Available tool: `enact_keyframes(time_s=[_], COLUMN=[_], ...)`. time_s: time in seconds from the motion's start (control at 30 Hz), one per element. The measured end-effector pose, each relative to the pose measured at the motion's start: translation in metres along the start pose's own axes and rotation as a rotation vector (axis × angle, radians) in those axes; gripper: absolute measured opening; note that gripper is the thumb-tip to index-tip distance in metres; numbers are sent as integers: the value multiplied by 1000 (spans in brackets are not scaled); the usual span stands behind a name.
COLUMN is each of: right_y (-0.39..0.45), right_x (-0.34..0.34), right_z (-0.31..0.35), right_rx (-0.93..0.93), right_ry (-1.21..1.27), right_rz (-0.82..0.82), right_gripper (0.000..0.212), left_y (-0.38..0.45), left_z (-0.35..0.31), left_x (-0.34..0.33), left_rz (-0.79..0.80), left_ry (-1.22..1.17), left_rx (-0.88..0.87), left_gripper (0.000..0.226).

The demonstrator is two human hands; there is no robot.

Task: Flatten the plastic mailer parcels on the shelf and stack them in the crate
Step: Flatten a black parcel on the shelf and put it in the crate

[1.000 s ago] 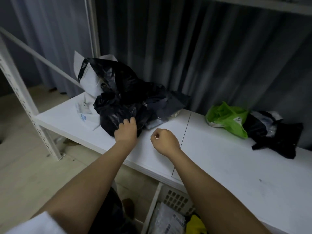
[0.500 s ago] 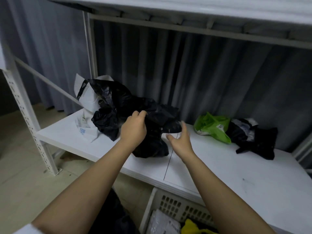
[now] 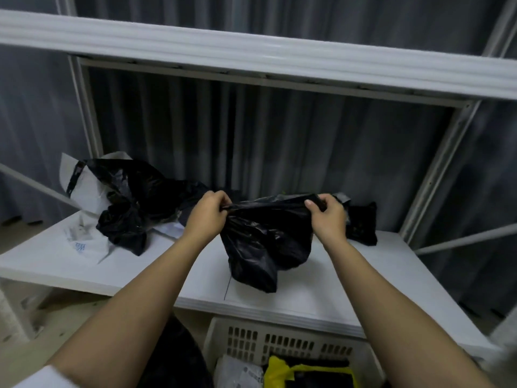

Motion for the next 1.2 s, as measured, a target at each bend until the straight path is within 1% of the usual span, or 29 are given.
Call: enact_keyframes(time_s=[0.03,0.1,0.13,0.17,0.23,0.27,0.33,0.37,0.43,0.5,0.53,0.6,0.63,0.7,0.77,0.8,0.87,0.9,0.93,0.97,1.0,1.03,1.07,1.1,1.13,1.17,1.2], right_y=[1,3,2,3,5,6,8,9,10,9,8,7,8,14,21,23,23,21,17,10,0,-11,-21,-26,-32,-32,-32], right_x=[11,29,34,39,52,56,64,69,71,71,72,77,82,96,114,122,128,126,123,118,111,99,83,68,53,43,38], right_z=[2,5,6,7,10,10,13,13,13,16,17,19,19,8,-9,-17,-29,-31,-30,-22,-11,1,8,8,3,-6,-12], right_rx=[6,5,-1,-8,-24,-35,-47,-52,-73,-94,-102,-109,-112,-131,-187,-220,-282,-289,-239,-105,97,284,398,433,420,364,303], right_ry=[-29,-19,5,36,102,127,175,202,264,330,364,435,436,408,360,339,317,215,29,-163,-312,-412,-499,-592,-685,-726,-698], right_rz=[-6,-32,-47,-73,-131,-153,-179,-193,-201,-198,-202,-206,-217,-278,-362,-396,-376,-339,-307,-311,-313,-247,-104,75,250,385,453], right_gripper=[14,15,15,15,15,14,12,13,16,14,13,10,9,9,13,13,6,17,31,40,45,49,54,59,63,63,58], left_y=[0,0,-1,-1,-1,-3,-8,-10,-17,-24,-27,-33,-34,-34,-29,-26,-20,-17,-16,-14,-14,-14,-14,-13,-14,-14,-15], left_z=[-7,-22,-24,-27,-30,-32,-41,-51,-69,-84,-89,-93,-91,-85,-73,-69,-63,-62,-63,-64,-67,-69,-71,-73,-75,-76,-78], left_x=[0,-4,-7,-12,-28,-35,-46,-52,-61,-71,-77,-86,-89,-84,-73,-68,-59,-56,-52,-50,-48,-47,-46,-46,-46,-47,-47], left_rz=[-19,-57,-52,-13,135,202,272,306,355,381,393,397,381,322,241,218,195,182,164,143,123,110,100,95,97,105,120], left_ry=[74,121,102,60,-46,-109,-244,-296,-381,-480,-546,-675,-691,-594,-447,-433,-457,-439,-397,-356,-327,-314,-304,-284,-258,-235,-217], left_rx=[-12,20,89,177,344,399,448,448,436,447,456,460,451,407,370,360,317,292,266,246,224,209,200,192,184,171,161], left_gripper=[14,10,11,18,45,60,92,104,120,125,121,104,95,78,52,39,22,20,20,20,21,21,21,20,19,18,18])
Point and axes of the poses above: each hand's wrist, its own y-axis towards the middle knuckle, its own x-axis out of the back of the hand, z = x × y, the point moved 4 cm from there along y, towards the middle knuckle, and after that the axes turned 3 degrees about y, right-handed, at the moved point
